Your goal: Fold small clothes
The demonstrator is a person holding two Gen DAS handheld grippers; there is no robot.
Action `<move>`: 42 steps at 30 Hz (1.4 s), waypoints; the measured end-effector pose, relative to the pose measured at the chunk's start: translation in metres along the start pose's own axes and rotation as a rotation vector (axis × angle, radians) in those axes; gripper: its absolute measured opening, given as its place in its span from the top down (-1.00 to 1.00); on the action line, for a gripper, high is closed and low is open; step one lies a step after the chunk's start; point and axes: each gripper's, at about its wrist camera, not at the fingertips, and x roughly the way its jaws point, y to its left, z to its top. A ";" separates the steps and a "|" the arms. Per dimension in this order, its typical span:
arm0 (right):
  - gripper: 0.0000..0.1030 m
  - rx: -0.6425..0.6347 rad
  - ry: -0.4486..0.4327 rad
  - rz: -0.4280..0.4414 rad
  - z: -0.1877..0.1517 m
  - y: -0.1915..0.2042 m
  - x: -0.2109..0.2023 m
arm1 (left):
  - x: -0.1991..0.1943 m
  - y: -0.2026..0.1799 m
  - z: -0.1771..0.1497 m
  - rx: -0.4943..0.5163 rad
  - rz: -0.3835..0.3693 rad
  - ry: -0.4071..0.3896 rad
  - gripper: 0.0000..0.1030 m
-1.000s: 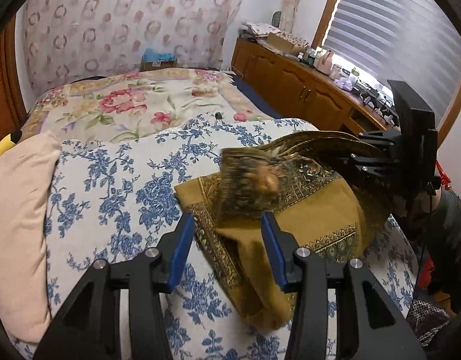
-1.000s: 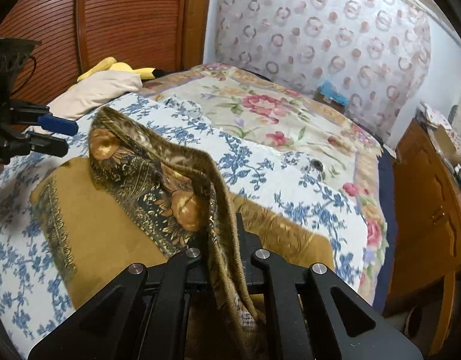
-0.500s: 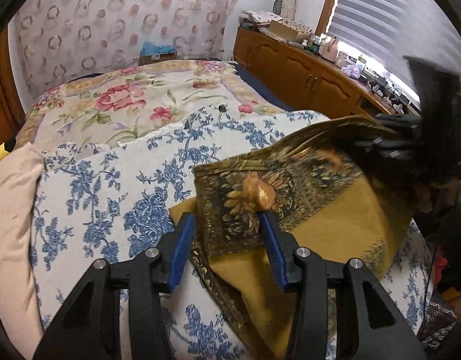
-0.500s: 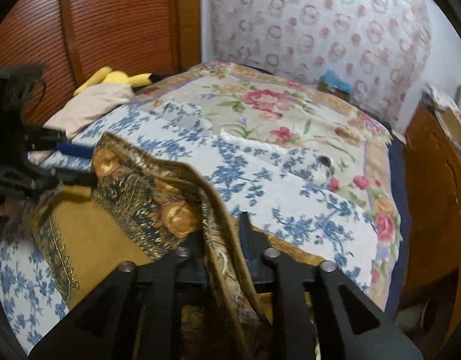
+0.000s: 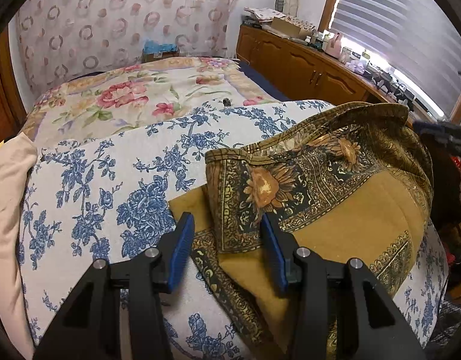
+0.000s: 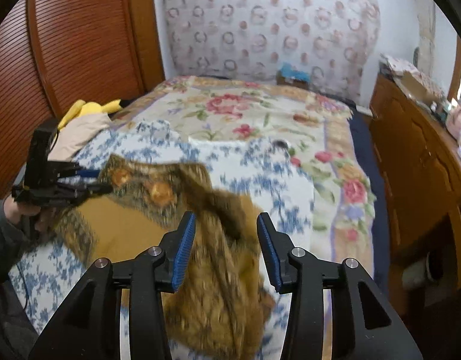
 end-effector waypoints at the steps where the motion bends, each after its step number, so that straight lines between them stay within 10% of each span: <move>1: 0.17 0.004 0.014 -0.010 -0.005 0.000 0.002 | 0.000 0.000 0.000 0.001 0.000 -0.003 0.12; 8: 0.19 0.067 0.061 -0.002 -0.017 -0.009 0.026 | 0.002 0.000 -0.002 0.010 0.003 -0.021 0.10; 12: 0.96 0.067 0.019 0.036 -0.003 -0.011 0.032 | 0.002 0.000 -0.002 0.013 0.006 -0.024 0.10; 16: 1.00 0.095 -0.095 -0.116 0.011 -0.019 0.023 | 0.002 -0.001 -0.002 0.011 0.003 -0.024 0.09; 21: 1.00 0.152 -0.056 -0.089 0.004 -0.031 0.032 | -0.001 0.004 -0.003 -0.023 -0.010 -0.025 0.09; 25: 0.37 0.154 -0.055 -0.067 -0.004 -0.026 0.022 | -0.003 0.010 -0.001 -0.037 0.006 -0.034 0.09; 30: 0.05 0.175 -0.007 -0.058 -0.016 -0.023 0.024 | 0.000 0.013 -0.002 -0.045 0.007 -0.023 0.09; 42: -0.18 0.212 0.125 -0.026 -0.029 -0.028 0.074 | 0.003 0.012 0.000 -0.037 0.013 -0.017 0.08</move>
